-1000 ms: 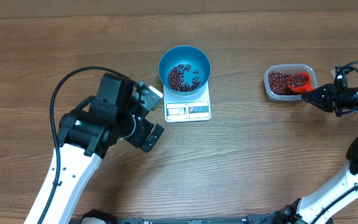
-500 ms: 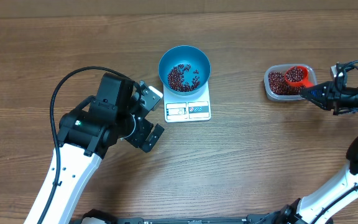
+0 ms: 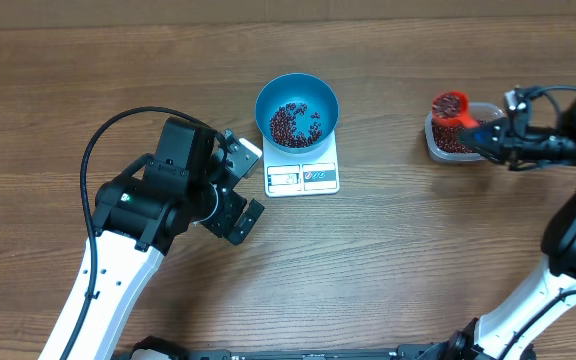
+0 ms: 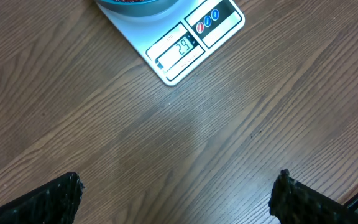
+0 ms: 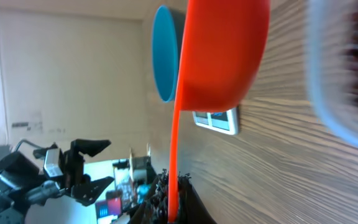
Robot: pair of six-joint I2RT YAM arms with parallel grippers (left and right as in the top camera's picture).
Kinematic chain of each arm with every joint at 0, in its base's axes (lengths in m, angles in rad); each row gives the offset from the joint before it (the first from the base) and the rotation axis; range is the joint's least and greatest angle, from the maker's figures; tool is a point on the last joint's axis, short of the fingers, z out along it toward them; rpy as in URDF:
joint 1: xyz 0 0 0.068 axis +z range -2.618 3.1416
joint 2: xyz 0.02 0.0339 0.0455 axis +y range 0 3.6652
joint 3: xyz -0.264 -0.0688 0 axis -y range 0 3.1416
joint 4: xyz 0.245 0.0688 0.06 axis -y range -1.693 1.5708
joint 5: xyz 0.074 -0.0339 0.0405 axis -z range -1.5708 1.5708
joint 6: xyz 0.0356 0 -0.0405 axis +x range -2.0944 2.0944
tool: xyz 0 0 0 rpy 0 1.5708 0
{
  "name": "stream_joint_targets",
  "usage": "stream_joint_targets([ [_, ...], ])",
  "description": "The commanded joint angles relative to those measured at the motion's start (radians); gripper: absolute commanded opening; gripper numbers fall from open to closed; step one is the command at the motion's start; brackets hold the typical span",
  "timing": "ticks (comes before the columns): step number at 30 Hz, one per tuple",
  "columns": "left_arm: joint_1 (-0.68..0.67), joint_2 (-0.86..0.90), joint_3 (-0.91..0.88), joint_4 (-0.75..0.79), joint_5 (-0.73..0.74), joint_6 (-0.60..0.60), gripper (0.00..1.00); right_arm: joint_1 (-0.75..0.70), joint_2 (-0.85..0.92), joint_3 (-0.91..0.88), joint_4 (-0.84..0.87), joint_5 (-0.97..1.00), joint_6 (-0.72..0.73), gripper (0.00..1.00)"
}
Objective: Scoop item into bowl and weigh 150g on scale
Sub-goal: 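Carry the filled red cup leftward over the blue bowl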
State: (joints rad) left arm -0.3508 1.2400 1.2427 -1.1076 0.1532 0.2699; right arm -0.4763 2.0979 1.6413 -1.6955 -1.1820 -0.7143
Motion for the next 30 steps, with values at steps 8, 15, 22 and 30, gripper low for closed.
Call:
stream_joint_targets([
  [8, 0.004, 0.002, 0.023, 0.001, 0.001, 0.022, 1.00, 0.196, 0.000, -0.002, 0.008, -0.145, -0.029, 0.04],
  [15, 0.004, 0.002, 0.023, 0.001, 0.001, 0.022, 1.00, 0.323, 0.000, 0.021, 0.029, -0.177, -0.027, 0.04],
  [22, 0.004, 0.002, 0.023, 0.001, 0.001, 0.022, 1.00, 0.426, 0.000, 0.023, 0.135, -0.189, 0.051, 0.04],
  [30, 0.004, 0.002, 0.023, 0.001, 0.001, 0.022, 1.00, 0.526, 0.000, 0.023, 0.375, -0.145, 0.261, 0.04],
])
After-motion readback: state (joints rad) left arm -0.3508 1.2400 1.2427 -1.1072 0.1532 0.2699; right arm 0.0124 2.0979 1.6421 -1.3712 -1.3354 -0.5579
